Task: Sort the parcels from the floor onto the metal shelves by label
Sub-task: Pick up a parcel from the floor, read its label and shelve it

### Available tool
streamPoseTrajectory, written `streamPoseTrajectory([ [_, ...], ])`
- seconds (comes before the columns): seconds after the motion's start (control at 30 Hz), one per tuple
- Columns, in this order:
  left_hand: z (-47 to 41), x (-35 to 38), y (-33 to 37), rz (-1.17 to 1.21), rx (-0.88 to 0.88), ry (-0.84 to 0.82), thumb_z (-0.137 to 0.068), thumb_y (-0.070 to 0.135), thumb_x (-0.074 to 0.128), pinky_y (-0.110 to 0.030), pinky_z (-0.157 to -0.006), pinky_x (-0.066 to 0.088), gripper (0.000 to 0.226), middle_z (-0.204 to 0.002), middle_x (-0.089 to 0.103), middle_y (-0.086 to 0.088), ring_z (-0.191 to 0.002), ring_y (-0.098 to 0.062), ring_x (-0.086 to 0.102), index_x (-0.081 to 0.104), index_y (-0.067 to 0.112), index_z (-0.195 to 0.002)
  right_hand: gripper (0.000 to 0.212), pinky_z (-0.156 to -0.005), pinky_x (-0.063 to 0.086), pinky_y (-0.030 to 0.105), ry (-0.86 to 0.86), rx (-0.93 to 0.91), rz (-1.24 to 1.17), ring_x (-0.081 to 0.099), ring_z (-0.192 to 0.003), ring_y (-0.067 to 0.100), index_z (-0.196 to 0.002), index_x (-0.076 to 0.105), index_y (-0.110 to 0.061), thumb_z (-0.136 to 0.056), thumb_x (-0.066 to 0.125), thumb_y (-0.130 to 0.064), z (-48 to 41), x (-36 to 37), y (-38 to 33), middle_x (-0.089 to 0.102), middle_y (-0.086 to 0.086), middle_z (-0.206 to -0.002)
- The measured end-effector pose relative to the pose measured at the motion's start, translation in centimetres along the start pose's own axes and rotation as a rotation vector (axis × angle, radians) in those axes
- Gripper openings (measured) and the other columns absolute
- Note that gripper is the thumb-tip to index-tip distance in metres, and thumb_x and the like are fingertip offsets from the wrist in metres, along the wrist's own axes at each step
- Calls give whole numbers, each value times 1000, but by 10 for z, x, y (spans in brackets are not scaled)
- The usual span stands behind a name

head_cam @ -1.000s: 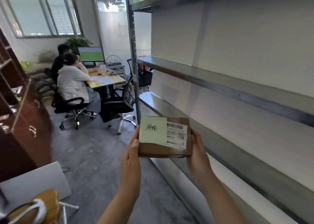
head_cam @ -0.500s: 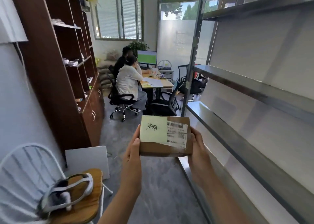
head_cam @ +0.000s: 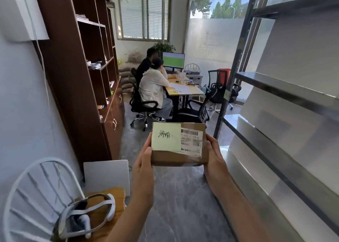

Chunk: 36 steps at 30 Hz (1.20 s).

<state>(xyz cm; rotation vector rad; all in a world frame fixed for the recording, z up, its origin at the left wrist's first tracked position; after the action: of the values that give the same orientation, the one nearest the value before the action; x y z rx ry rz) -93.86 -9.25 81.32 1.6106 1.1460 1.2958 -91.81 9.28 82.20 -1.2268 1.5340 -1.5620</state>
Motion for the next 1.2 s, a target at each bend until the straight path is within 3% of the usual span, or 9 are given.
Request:
streamPoseTrajectory([
  [0.1,-16,-4,-8,1,-8,-17,-97,45,43,-50,-120,36,44,-142,64,12,-138,-14,52,60,47,-138,31,-97,55,42,-3,21,-12,66,-119,24,-131,57,-38,-110,34,-33,-15,5,9,71,5,-125],
  [0.23,-35,-4,-17,-10,-29,-15,-93,53,43,-50,-120,37,48,-142,64,11,-138,-14,53,58,49,-139,32,-79,57,29,-18,30,-17,67,-116,23,-129,57,-37,-110,33,-31,-39,10,15,71,5,-123],
  [0.37,-62,4,-24,1,-42,38,-96,48,42,-48,-120,37,45,-140,65,12,-137,-13,54,60,49,-137,30,-86,57,34,-52,40,-15,69,-114,22,-127,57,-37,-110,33,-31,-69,12,18,73,4,-119],
  [0.57,-99,35,-34,-3,-21,54,-101,43,40,-47,-120,36,44,-142,64,12,-139,-12,52,58,44,-141,31,-74,60,23,-124,41,-60,71,-104,15,-124,57,-35,-110,31,-26,-125,0,17,72,6,-119],
  [0.7,-124,64,-38,-3,-7,82,-109,33,37,-47,-119,39,40,-139,66,13,-136,-11,55,59,44,-140,32,-83,61,33,-174,35,-102,72,-106,19,-127,56,-34,-110,30,-26,-162,-14,11,74,7,-119],
  [0.8,-141,84,-41,-14,-13,84,-102,42,41,-49,-118,39,41,-140,66,10,-136,-15,56,60,45,-139,33,-92,58,42,-189,39,-134,70,-113,24,-131,55,-33,-111,30,-26,-186,-25,6,72,10,-123],
  [1.03,-171,128,-61,-52,-2,89,-96,49,43,-50,-119,38,44,-141,66,10,-137,-17,55,60,50,-137,32,-71,62,30,-181,14,-157,69,-107,22,-126,57,-35,-111,32,-25,-237,-57,10,71,8,-122],
  [1.2,-186,148,-77,-61,-11,86,-101,43,41,-51,-119,39,42,-140,66,8,-137,-18,55,59,46,-139,33,-76,61,34,-164,21,-162,70,-106,21,-122,59,-39,-111,31,-25,-261,-73,17,75,1,-113],
])
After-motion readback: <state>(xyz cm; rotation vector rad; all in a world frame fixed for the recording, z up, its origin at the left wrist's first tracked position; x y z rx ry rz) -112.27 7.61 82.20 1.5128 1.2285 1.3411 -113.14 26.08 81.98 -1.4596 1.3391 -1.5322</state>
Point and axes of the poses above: each hand's wrist, its own z-axis away from the middle knuckle, its own x-axis out of the palm, y = z × x, the point moved 1 cm from there along -z, towards the middle knuckle
